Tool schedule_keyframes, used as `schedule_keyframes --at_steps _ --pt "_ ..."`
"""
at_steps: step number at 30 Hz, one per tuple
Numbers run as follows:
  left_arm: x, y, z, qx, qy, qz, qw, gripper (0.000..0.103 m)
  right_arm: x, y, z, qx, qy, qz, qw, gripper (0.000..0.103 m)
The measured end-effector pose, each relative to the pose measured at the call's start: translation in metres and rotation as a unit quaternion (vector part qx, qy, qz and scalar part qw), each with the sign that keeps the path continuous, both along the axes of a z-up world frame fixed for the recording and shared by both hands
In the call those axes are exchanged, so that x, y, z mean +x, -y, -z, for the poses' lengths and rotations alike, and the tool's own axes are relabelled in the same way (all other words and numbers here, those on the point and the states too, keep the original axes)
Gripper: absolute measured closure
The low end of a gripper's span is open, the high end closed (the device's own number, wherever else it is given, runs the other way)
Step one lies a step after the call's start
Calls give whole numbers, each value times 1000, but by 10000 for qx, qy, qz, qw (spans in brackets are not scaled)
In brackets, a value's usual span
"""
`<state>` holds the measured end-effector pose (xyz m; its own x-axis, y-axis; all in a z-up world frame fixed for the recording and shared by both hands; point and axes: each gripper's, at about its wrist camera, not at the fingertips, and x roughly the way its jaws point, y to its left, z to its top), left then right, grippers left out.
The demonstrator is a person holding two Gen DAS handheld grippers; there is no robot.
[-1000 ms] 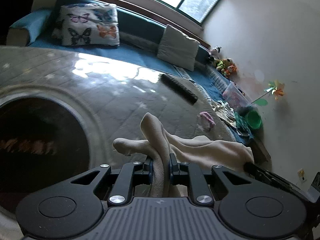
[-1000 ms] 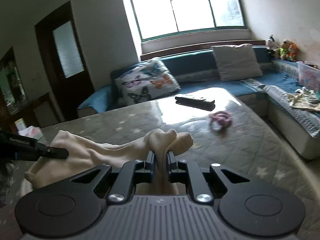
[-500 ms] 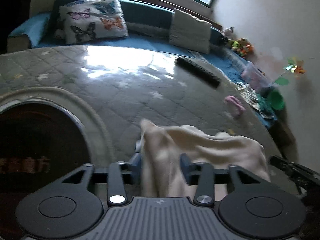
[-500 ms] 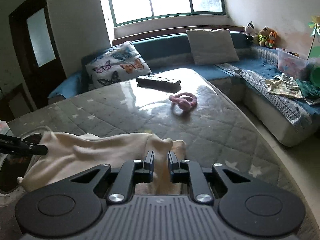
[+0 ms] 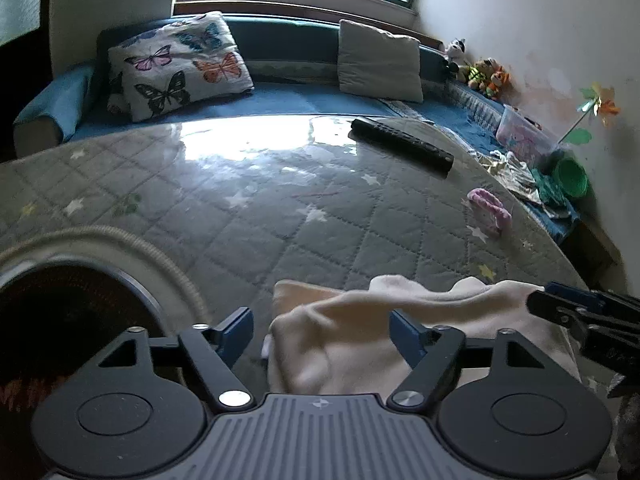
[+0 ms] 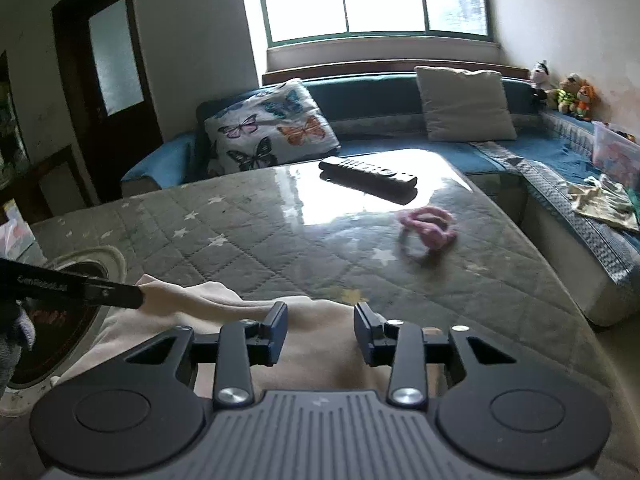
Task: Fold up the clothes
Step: 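Open both grippers and lay the folded bundle flat on the table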
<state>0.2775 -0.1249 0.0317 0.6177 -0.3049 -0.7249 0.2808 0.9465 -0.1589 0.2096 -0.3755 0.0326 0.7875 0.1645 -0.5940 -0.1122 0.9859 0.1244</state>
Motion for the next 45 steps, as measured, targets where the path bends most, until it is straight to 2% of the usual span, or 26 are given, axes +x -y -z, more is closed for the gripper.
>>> schedule_keyframes --at_steps 9,11,15,20,23,26,29,32,41,45 --pt "21 30 16 468 113 253 9985 18 24 -18 19 -400 -158 -125 9990 61" --pt "25 32 23 491 58 255 9985 18 26 -19 23 -446 -172 -118 9988 58" --pt "30 32 29 474 52 217 9986 10 28 -17 27 -456 -182 -109 9987 54" --pt "28 28 27 431 42 181 9989 9 27 -16 24 -473 -159 -106 9987 49" --pt "22 29 23 479 79 175 9987 8 21 -19 18 -484 -110 -157 9986 43" --pt "14 27 18 536 134 188 9983 6 12 -23 12 -495 -73 -236 9985 32" --pt "5 23 16 581 166 174 9980 3 1 -29 7 -552 -17 -343 9979 30" --pt "-5 19 14 616 196 164 9978 2 -11 -34 5 -566 -7 -471 9973 21" --pt "-43 1 18 700 236 102 9972 0 -51 -58 12 -902 32 -799 9927 14" --pt "-56 -5 22 759 283 64 9967 0 -66 -57 14 -947 27 -763 9926 13"
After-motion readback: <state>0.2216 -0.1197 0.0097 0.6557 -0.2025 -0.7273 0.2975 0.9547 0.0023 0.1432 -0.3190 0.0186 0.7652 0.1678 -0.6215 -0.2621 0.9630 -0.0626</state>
